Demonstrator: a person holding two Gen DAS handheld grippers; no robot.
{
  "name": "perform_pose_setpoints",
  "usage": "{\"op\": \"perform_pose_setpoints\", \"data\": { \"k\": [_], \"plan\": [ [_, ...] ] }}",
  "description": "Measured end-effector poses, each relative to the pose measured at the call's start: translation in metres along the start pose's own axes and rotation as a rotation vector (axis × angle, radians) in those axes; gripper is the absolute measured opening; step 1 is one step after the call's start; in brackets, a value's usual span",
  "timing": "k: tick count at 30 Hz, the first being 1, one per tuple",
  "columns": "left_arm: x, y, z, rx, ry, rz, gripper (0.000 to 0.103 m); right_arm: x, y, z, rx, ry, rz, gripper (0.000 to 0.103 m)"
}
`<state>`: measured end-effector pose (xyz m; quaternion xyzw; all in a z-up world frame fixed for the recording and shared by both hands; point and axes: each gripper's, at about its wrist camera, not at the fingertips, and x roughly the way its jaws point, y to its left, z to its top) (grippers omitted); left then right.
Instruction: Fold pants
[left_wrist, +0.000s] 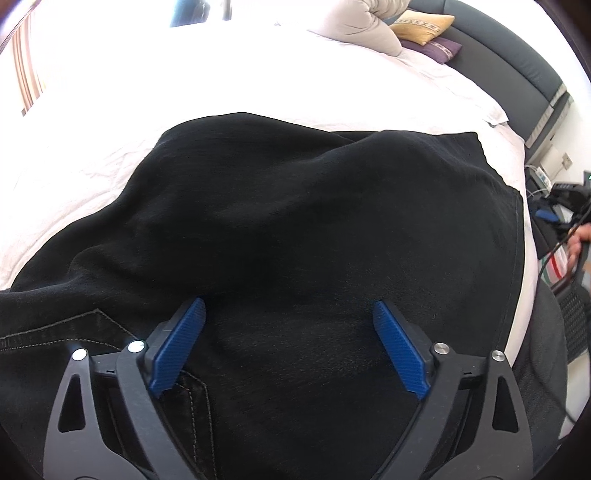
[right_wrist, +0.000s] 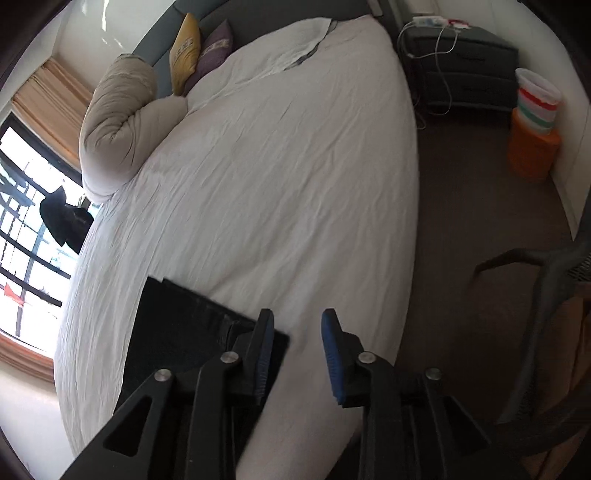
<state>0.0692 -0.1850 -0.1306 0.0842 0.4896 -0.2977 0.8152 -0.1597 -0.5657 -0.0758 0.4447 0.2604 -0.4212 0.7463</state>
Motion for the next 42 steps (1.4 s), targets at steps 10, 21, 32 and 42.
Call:
{"op": "perform_pose_setpoints", "data": {
  "k": [10, 21, 32, 42],
  "plan": [
    [-0.003, 0.001, 0.000, -0.017, 0.005, -0.005, 0.098, 0.027, 0.068, -0.011, -0.236, 0.157, 0.177, 0.030],
    [-0.011, 0.019, 0.015, -0.137, -0.020, -0.029, 0.098, 0.050, 0.022, -0.022, -0.211, 0.290, 0.021, 0.000],
    [-0.020, 0.047, 0.037, -0.146, -0.069, -0.021, 0.098, 0.014, 0.191, -0.099, -0.628, 0.438, 0.486, 0.011],
    [-0.027, 0.081, 0.031, -0.210, -0.128, -0.029, 0.098, 0.063, 0.188, -0.090, -0.664, 0.351, 0.122, 0.014]
  ]
}}
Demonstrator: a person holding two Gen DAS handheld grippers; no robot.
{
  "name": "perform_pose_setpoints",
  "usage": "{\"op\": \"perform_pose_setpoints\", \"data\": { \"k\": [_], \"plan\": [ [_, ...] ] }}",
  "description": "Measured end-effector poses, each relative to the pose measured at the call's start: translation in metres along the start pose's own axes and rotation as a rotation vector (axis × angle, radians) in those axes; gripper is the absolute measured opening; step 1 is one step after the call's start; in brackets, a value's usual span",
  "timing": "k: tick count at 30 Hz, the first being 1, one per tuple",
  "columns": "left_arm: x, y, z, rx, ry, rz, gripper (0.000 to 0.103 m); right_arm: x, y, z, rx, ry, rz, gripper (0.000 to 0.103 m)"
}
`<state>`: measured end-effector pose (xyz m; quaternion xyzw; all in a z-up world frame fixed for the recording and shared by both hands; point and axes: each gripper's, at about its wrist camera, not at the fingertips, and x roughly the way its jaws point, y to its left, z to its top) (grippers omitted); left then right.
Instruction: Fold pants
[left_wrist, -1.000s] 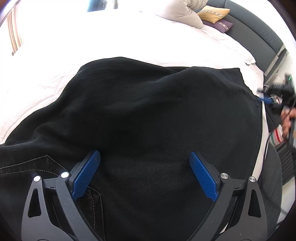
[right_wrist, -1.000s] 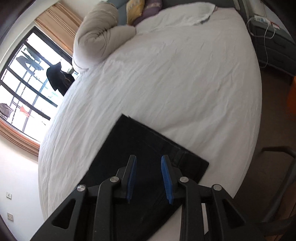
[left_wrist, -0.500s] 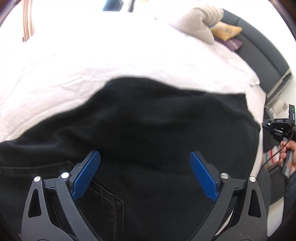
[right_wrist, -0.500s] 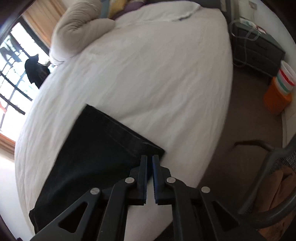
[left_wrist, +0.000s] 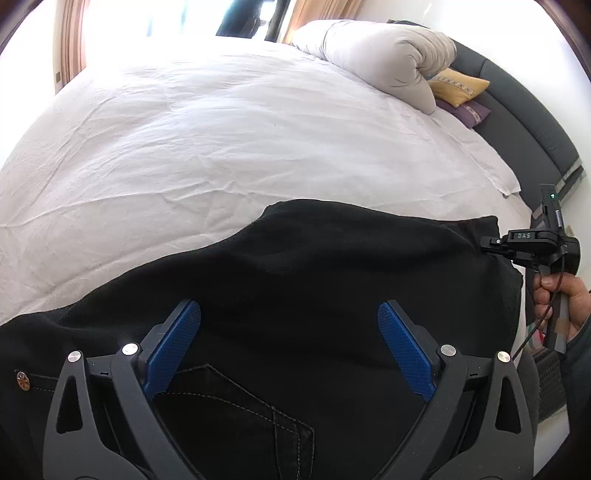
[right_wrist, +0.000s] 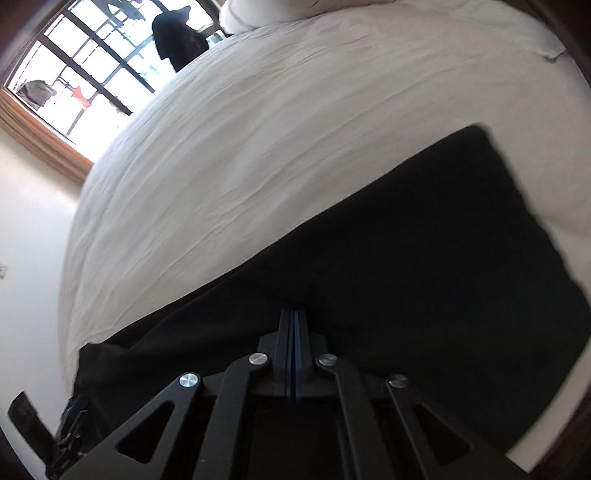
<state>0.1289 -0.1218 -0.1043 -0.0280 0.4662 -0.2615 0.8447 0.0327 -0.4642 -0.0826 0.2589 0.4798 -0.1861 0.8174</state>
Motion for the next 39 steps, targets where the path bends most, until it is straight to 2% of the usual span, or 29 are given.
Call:
{"op": "perform_pose_setpoints", "data": {
  "k": [1, 3, 4, 6, 8, 9, 11, 14, 19, 20, 22, 23, 25, 26, 28, 30, 31, 32, 33, 34, 36, 39],
  "plan": [
    [0.002, -0.001, 0.000, -0.001, -0.011, 0.004, 0.098, -0.009, 0.010, 0.005, -0.035, -0.005, 0.051, 0.022],
    [0.001, -0.002, -0.004, 0.015, -0.032, 0.016, 0.098, -0.021, 0.058, 0.011, -0.213, 0.043, 0.261, 0.022],
    [0.000, -0.002, -0.009, 0.020, -0.034, 0.018, 0.098, -0.026, 0.093, 0.008, -0.365, 0.072, 0.341, 0.028],
    [0.001, 0.001, -0.013, 0.020, -0.040, 0.014, 0.098, -0.033, 0.158, -0.007, -0.695, 0.132, 0.461, 0.035],
    [0.002, 0.005, -0.016, 0.012, -0.045, 0.002, 0.098, -0.026, 0.202, -0.023, -0.951, 0.205, 0.477, 0.035],
    [0.007, 0.001, -0.017, 0.009, -0.049, -0.003, 0.098, -0.016, 0.215, -0.024, -1.013, 0.247, 0.452, 0.035],
    [0.010, 0.001, -0.019, 0.002, -0.055, -0.012, 0.098, 0.007, 0.228, -0.018, -1.024, 0.332, 0.440, 0.035],
    [0.010, 0.002, -0.022, 0.000, -0.058, -0.018, 0.098, 0.031, 0.232, -0.016, -1.044, 0.395, 0.435, 0.035],
    [0.011, 0.005, -0.023, -0.008, -0.061, -0.028, 0.098, 0.049, 0.238, -0.039, -1.136, 0.480, 0.414, 0.032],
    [0.011, 0.006, -0.023, -0.009, -0.061, -0.029, 0.098, 0.050, 0.239, -0.043, -1.157, 0.470, 0.395, 0.029],
    [0.012, 0.003, -0.021, -0.009, -0.061, -0.026, 0.098, 0.053, 0.240, -0.041, -1.156, 0.433, 0.360, 0.012],
    [0.011, 0.003, -0.021, -0.008, -0.061, -0.026, 0.098, 0.054, 0.240, -0.038, -1.143, 0.409, 0.349, 0.011],
    [0.011, 0.002, -0.021, -0.010, -0.062, -0.025, 0.098, 0.058, 0.240, -0.034, -1.159, 0.327, 0.243, 0.000],
    [0.011, 0.002, -0.020, -0.011, -0.061, -0.024, 0.098, 0.061, 0.241, -0.035, -1.181, 0.282, 0.166, 0.000],
    [0.012, 0.000, -0.020, -0.008, -0.059, -0.018, 0.098, 0.064, 0.244, -0.034, -1.181, 0.200, 0.076, 0.000],
    [0.012, 0.000, -0.019, -0.008, -0.060, -0.018, 0.098, 0.057, 0.240, -0.019, -1.093, 0.106, 0.021, 0.000],
    [0.012, -0.001, -0.018, -0.009, -0.060, -0.019, 0.098, 0.047, 0.234, -0.007, -1.009, 0.084, 0.059, 0.000],
    [0.012, -0.001, -0.019, -0.010, -0.061, -0.020, 0.098, 0.033, 0.228, 0.002, -0.944, 0.089, 0.146, 0.000],
    [0.012, -0.001, -0.019, -0.011, -0.061, -0.021, 0.098, 0.017, 0.223, 0.002, -0.932, 0.105, 0.255, 0.003],
    [0.012, -0.001, -0.018, -0.012, -0.062, -0.022, 0.098, 0.002, 0.221, -0.004, -0.975, 0.116, 0.323, 0.003],
    [0.013, -0.002, -0.018, -0.012, -0.062, -0.020, 0.098, -0.015, 0.214, -0.026, -1.105, 0.166, 0.326, 0.004],
    [0.014, -0.003, -0.018, -0.010, -0.063, -0.018, 0.098, -0.014, 0.197, -0.051, -1.170, 0.290, 0.353, 0.004]
  ]
}}
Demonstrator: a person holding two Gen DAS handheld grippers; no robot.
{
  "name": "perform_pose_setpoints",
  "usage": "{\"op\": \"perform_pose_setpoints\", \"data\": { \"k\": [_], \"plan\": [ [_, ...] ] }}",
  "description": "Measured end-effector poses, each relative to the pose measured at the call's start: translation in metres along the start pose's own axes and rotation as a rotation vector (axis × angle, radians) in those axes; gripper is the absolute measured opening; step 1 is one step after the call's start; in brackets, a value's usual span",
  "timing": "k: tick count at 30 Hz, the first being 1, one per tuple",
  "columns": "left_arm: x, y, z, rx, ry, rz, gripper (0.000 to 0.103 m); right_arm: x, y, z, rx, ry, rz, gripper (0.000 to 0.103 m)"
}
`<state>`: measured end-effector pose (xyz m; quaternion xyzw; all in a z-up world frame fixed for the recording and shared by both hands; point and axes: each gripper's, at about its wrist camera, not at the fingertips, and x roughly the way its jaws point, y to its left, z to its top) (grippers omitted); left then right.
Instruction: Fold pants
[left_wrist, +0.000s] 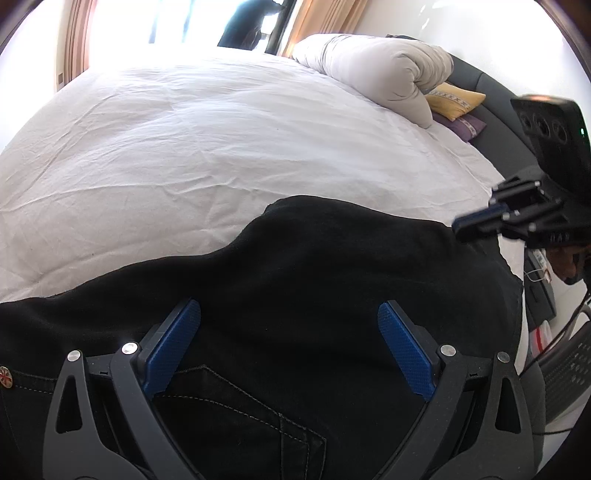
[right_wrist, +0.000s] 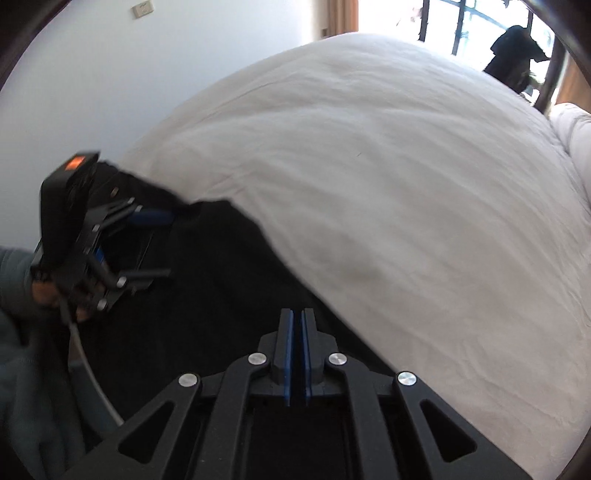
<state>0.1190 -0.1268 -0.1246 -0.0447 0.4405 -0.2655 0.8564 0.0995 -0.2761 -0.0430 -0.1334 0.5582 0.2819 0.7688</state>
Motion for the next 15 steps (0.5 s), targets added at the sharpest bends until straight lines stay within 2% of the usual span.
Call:
{"op": "perform_pose_setpoints", "data": {
  "k": [2, 3, 4, 6, 7, 8, 10, 11, 13, 15],
  "plan": [
    [0.000, 0.000, 0.000, -0.001, 0.000, 0.000, 0.098, 0.024, -0.005, -0.011, 0.029, 0.044, -0.011, 0.004],
    [0.000, 0.000, 0.000, 0.001, 0.000, 0.000, 0.098, 0.036, -0.014, -0.013, 0.064, 0.048, -0.050, 0.004],
    [0.001, 0.000, 0.001, 0.001, 0.000, 0.002, 0.098, 0.044, -0.029, -0.017, 0.127, 0.033, -0.090, 0.000],
    [0.001, -0.001, 0.000, 0.001, 0.001, 0.004, 0.098, 0.045, -0.057, -0.019, 0.253, -0.051, -0.066, 0.000],
    [0.001, -0.001, 0.001, 0.000, 0.001, 0.005, 0.098, 0.042, -0.066, -0.020, 0.288, -0.071, -0.229, 0.000],
    [0.001, -0.001, 0.001, 0.000, 0.001, 0.006, 0.098, 0.044, -0.074, -0.020, 0.324, -0.049, -0.314, 0.000],
    [0.001, -0.001, 0.002, 0.004, 0.002, 0.009, 0.098, 0.031, -0.081, -0.023, 0.387, -0.085, -0.299, 0.000],
    [0.001, -0.001, 0.002, 0.005, 0.001, 0.009, 0.098, 0.022, -0.074, -0.021, 0.378, -0.120, -0.260, 0.000],
    [0.002, -0.002, 0.002, 0.007, 0.003, 0.012, 0.098, 0.004, -0.047, -0.012, 0.308, -0.195, -0.139, 0.004],
    [0.003, -0.004, 0.002, 0.020, 0.006, 0.025, 0.098, 0.003, -0.014, 0.006, 0.191, -0.193, -0.050, 0.005]
  ]
}}
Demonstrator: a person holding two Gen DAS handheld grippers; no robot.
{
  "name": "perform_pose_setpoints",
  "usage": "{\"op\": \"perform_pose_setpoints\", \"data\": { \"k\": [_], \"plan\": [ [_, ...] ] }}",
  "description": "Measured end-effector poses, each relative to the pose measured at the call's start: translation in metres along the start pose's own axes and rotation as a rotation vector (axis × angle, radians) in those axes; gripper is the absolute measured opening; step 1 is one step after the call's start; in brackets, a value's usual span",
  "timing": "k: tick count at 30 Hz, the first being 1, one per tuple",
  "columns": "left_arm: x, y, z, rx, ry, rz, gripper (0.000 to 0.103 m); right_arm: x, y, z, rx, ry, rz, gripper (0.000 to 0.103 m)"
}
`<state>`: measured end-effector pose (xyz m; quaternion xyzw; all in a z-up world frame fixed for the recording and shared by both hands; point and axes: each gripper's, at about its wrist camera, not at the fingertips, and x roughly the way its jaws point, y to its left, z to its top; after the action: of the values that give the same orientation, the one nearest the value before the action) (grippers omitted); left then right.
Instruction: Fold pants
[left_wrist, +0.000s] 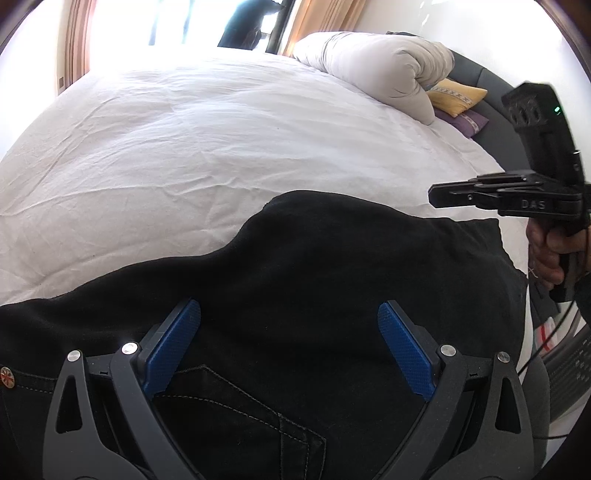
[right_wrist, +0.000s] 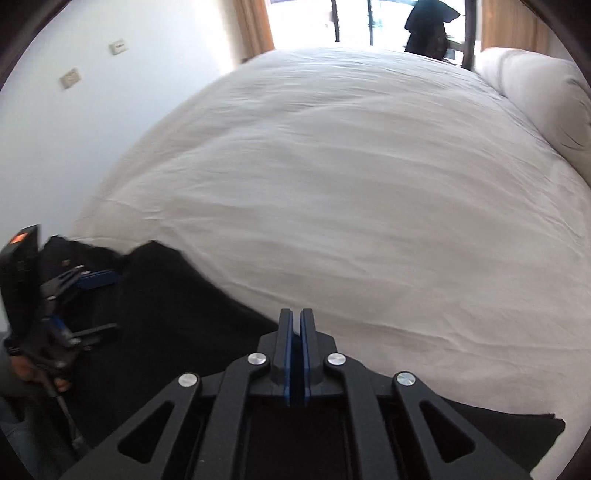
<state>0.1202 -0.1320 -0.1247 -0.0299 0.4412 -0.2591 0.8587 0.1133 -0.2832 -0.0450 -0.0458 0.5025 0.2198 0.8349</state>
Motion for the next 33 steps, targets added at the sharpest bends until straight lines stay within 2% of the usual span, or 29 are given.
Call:
{"op": "perform_pose_setpoints", "data": {
  "k": [2, 4, 5, 6, 7, 8, 10, 11, 13, 15, 17, 19, 21, 22, 24, 25, 27, 29, 31, 33],
  "plan": [
    [0.000, 0.000, 0.000, 0.000, -0.001, 0.000, 0.098, 0.015, 0.032, 0.014, -0.104, 0.030, 0.072, 0.005],
    [0.000, 0.002, 0.000, -0.003, 0.000, -0.005, 0.098, 0.046, 0.051, 0.021, -0.154, 0.106, 0.123, 0.005],
    [0.000, 0.002, 0.000, -0.002, 0.001, -0.005, 0.098, 0.065, 0.055, 0.025, -0.177, 0.153, 0.112, 0.005],
    [0.001, 0.002, 0.000, 0.000, 0.005, -0.002, 0.098, 0.079, 0.052, 0.024, -0.196, 0.178, 0.063, 0.005],
    [0.002, 0.002, 0.000, 0.001, 0.008, 0.000, 0.098, 0.085, 0.044, 0.026, -0.173, 0.178, 0.058, 0.000],
    [0.002, 0.002, 0.000, 0.000, 0.007, -0.002, 0.098, 0.082, 0.029, 0.030, -0.110, 0.147, 0.041, 0.000],
    [0.001, 0.004, -0.001, -0.005, 0.004, -0.009, 0.098, 0.072, 0.007, 0.043, 0.026, 0.086, -0.096, 0.001],
    [0.002, 0.004, 0.000, -0.006, 0.003, -0.008, 0.098, 0.063, 0.002, 0.045, 0.062, 0.057, -0.085, 0.002],
    [0.001, 0.005, 0.000, -0.009, -0.001, -0.013, 0.097, 0.042, 0.017, 0.048, 0.014, 0.008, 0.039, 0.002],
    [0.000, 0.007, 0.000, -0.018, -0.008, -0.014, 0.094, 0.042, 0.054, 0.048, -0.130, 0.038, 0.113, 0.002],
    [-0.002, 0.008, 0.001, -0.026, -0.014, -0.014, 0.090, 0.060, 0.074, 0.045, -0.201, 0.109, 0.135, 0.002],
    [-0.005, 0.010, 0.000, -0.042, -0.011, -0.016, 0.088, 0.085, 0.067, 0.040, -0.177, 0.164, 0.120, 0.002],
    [-0.006, 0.012, 0.000, -0.047, -0.003, -0.012, 0.086, 0.096, 0.042, 0.043, -0.059, 0.126, 0.127, 0.000],
    [-0.007, 0.011, 0.000, -0.048, -0.004, -0.013, 0.086, 0.090, 0.027, 0.044, 0.015, 0.091, 0.092, 0.000],
    [-0.009, 0.013, 0.000, -0.054, -0.009, -0.015, 0.086, 0.074, 0.005, 0.040, 0.111, 0.049, -0.082, 0.000],
    [-0.009, 0.014, 0.001, -0.058, -0.008, -0.013, 0.086, 0.061, -0.004, 0.035, 0.148, 0.041, -0.087, 0.005],
    [-0.013, 0.012, -0.001, -0.060, -0.013, -0.005, 0.086, 0.030, -0.001, 0.021, 0.168, -0.021, 0.044, 0.005],
    [-0.018, 0.010, -0.002, -0.066, -0.010, 0.002, 0.086, 0.008, 0.019, -0.002, 0.142, -0.044, 0.124, 0.014],
    [-0.023, 0.008, -0.006, -0.060, -0.003, 0.005, 0.086, 0.001, 0.028, -0.035, 0.127, -0.013, 0.121, 0.036],
    [-0.024, 0.007, -0.012, -0.042, 0.017, 0.031, 0.086, 0.012, 0.007, -0.073, 0.212, 0.031, 0.055, 0.040]
  ]
}}
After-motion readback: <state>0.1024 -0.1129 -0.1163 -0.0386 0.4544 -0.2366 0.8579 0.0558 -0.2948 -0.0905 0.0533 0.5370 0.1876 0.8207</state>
